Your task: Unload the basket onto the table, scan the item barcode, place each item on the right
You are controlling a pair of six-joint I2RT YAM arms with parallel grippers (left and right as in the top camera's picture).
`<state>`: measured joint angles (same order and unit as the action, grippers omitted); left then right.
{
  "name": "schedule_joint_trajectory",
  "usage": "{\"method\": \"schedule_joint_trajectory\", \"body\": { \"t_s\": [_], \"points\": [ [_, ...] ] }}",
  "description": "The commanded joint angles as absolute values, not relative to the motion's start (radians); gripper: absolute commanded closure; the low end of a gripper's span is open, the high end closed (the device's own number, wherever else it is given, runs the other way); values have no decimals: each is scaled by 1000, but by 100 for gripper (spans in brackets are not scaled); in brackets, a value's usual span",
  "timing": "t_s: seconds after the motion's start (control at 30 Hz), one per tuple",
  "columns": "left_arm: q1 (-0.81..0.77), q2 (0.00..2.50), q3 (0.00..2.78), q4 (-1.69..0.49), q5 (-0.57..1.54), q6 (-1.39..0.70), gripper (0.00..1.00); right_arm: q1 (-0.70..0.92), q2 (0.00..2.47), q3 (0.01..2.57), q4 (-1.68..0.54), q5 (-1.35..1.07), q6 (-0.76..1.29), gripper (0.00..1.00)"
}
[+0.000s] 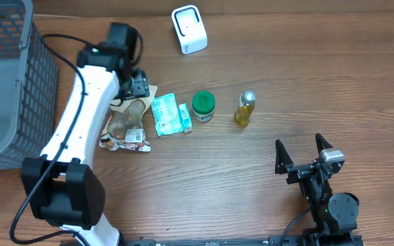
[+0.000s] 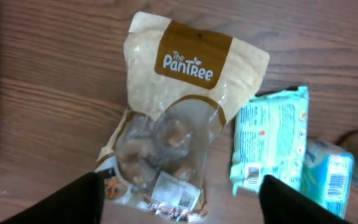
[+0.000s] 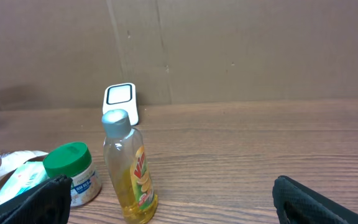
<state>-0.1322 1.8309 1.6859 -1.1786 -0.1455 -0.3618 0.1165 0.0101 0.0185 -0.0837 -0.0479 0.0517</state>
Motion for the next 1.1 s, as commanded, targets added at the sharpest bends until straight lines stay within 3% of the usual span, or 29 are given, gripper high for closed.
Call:
{"method": "schedule_joint_trajectory", "body": {
  "t_s": [0.0,0.33,0.4,1.07],
  "points": [
    [-50,1804,1765,-1223,-3,-216,16,110,3,8,-81,-46,48,0],
    [120,1805,1770,-1210,1,-89,15,110,3,8,-81,-46,48,0],
    [139,1805,1770,-1187,0,-89,0,110,3,8,-81,-46,48,0],
    [142,1805,1770,-1174,23,-165,0,110,3,8,-72,-52,48,0]
  ]
}}
